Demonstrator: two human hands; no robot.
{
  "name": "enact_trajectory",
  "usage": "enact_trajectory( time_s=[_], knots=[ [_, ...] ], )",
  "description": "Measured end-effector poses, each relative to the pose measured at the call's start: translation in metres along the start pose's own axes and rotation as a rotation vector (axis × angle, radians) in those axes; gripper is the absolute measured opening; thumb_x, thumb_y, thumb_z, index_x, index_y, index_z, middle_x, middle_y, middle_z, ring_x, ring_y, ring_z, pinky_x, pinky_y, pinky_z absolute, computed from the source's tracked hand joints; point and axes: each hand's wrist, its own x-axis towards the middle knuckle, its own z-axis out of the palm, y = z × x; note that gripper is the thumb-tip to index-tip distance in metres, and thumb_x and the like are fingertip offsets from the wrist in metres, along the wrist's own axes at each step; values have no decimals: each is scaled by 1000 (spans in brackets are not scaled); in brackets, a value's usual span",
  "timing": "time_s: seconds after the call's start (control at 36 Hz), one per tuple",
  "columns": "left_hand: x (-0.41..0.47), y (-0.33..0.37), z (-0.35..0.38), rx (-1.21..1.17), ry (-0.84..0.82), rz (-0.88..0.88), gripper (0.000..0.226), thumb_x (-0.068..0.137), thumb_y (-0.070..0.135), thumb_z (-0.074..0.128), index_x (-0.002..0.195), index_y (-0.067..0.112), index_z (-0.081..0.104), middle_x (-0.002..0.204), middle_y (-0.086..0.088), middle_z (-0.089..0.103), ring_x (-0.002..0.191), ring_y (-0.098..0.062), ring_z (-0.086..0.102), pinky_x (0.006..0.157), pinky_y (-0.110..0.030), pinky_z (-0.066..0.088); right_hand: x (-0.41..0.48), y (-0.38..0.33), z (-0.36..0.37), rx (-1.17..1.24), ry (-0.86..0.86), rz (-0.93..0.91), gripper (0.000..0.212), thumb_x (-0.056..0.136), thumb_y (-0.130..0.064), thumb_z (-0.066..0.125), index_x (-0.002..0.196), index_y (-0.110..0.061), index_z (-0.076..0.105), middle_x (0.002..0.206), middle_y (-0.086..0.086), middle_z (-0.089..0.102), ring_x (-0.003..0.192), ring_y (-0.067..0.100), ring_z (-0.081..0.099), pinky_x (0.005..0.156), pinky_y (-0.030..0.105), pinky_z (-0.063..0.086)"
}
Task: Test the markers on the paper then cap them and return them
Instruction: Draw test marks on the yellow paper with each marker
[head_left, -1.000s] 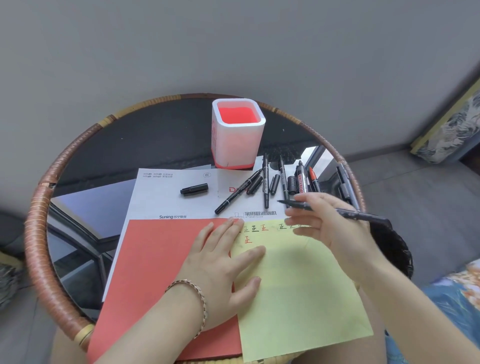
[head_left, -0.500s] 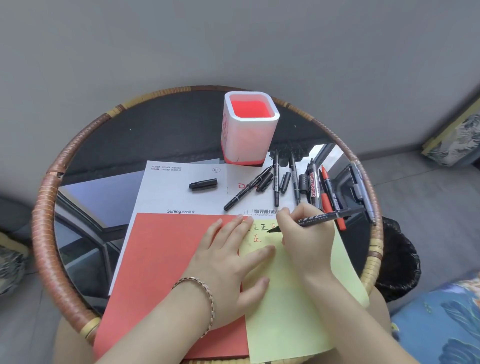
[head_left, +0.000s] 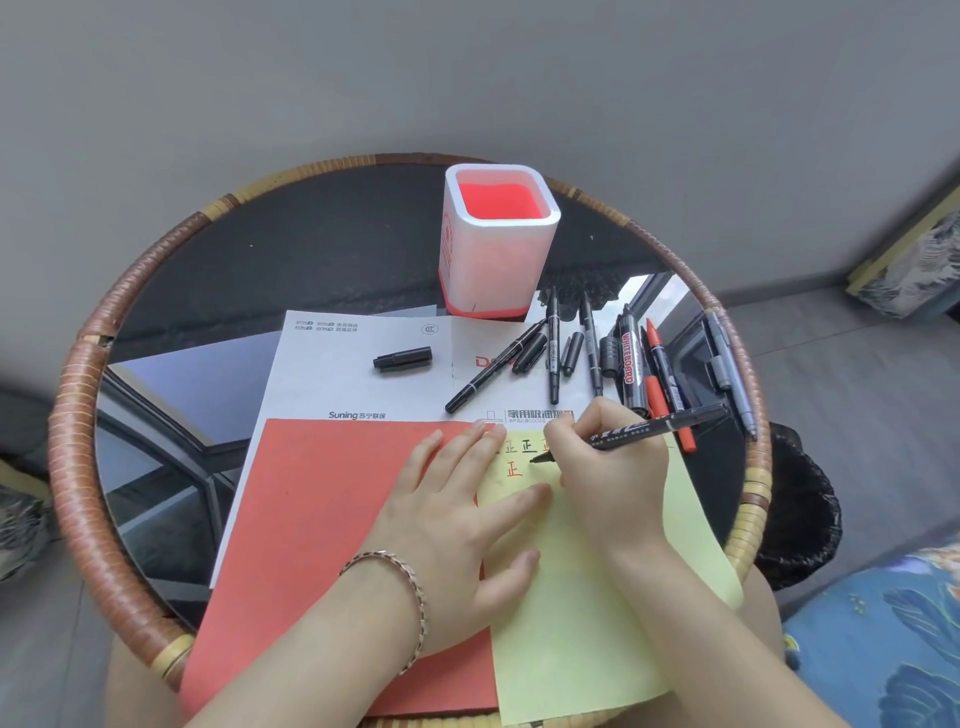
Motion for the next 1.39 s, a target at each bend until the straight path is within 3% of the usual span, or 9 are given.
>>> enact_trajectory(
  time_s=[0.14,0.22,0.31,0.47,0.64,0.94,1.39],
  knots=[
    [0,0,0,-8,-3,-6,43,73,50,44,113,39,54,132,-15,53,124,-27,46,102,-41,24,-1,1,1,-4,-12,-1,30,68,-7,59,47,-2,39,45,20,45,48,20,36,51,31,32],
    [1,1,0,-12,-5,-9,43,73,50,44,112,38,58,131,-15,53,124,-27,46,101,-42,24,0,4,1,-25,15,-14,34,69,-5,60,45,-7,36,40,2,37,47,13,33,49,23,28],
    [1,1,0,-11,-2,-9,42,73,50,44,111,37,58,131,-16,54,122,-29,50,100,-42,25,1,6,1,-20,41,-14,41,70,-1,60,44,-17,32,41,-4,39,49,11,31,48,19,26],
    [1,1,0,-23,-1,-11,42,73,50,45,111,37,57,131,-16,54,122,-30,50,101,-42,25,1,4,0,22,20,25,37,70,1,61,45,-6,35,41,0,35,49,14,34,50,25,29],
    [1,1,-1,-10,-11,-17,42,74,50,44,112,38,56,131,-16,54,122,-30,50,100,-42,25,1,4,-1,24,-4,13,45,66,3,60,41,-19,30,37,-5,35,44,9,30,45,16,25],
    [1,1,-2,-10,-19,-17,43,74,50,44,111,36,61,130,-16,54,122,-31,50,100,-43,25,1,4,-2,48,-4,12,44,67,4,59,42,-19,32,36,-7,37,44,8,32,46,15,26],
    [1,1,-1,1,-10,-12,43,73,51,43,114,40,51,132,-16,53,123,-30,49,100,-43,24,1,3,-1,46,-26,32,42,66,2,60,41,-19,33,37,-6,36,44,7,31,46,14,27]
  ],
)
